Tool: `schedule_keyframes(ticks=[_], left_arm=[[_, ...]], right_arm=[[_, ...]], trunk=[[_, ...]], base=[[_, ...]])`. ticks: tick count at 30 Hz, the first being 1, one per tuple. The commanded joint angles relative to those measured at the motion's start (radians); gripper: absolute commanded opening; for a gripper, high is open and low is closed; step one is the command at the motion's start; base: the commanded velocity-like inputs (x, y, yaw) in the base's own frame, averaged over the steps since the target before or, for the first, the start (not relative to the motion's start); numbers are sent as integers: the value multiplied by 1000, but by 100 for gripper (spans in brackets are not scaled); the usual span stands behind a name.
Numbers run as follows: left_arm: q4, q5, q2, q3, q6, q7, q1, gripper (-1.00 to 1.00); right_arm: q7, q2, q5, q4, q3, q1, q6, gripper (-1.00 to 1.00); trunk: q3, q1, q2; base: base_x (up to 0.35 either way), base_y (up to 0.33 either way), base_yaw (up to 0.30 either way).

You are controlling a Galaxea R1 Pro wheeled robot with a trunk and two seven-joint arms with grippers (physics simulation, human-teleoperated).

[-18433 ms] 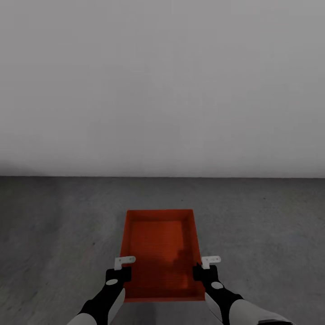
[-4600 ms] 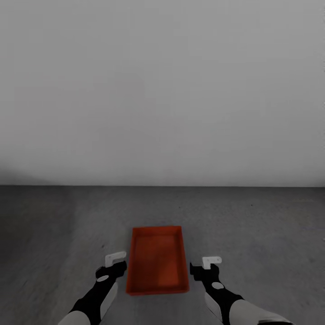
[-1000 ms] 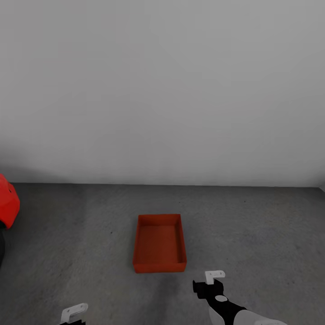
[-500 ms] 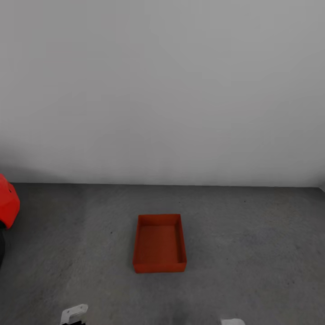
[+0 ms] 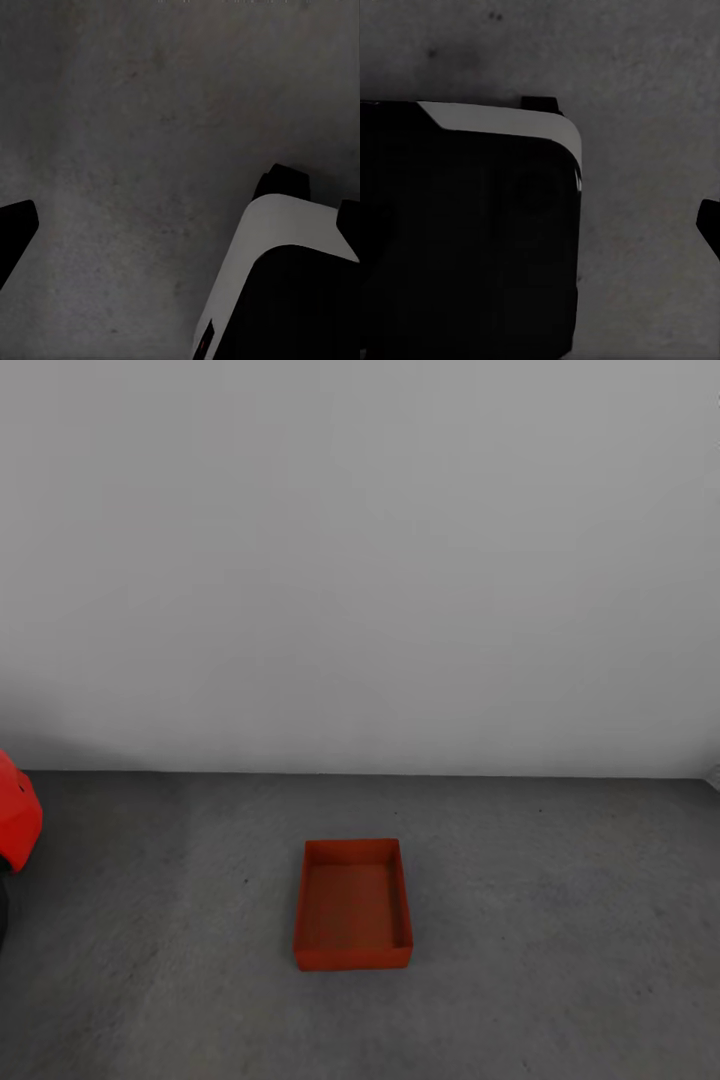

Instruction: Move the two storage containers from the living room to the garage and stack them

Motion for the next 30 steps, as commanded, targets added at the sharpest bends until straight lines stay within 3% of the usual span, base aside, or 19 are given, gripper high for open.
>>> schedule_keyframes(ticks=[1,11,30], left_arm=[[-1,2,-1,4,3,2,0,100],[-1,2,-25,5,3,2,3,100],[-1,2,-27,5,3,2,3,100]], right_arm=[[-5,0,5,4,1,0,-6,100],[-2,1,7,4,0,3,-7,100],[25,-11,7,2,0,3,-6,100]], trunk=[[1,0,-1],[17,0,-1],[47,0,-1]], base=[[0,0,-3],[0,0,0],[0,0,0]])
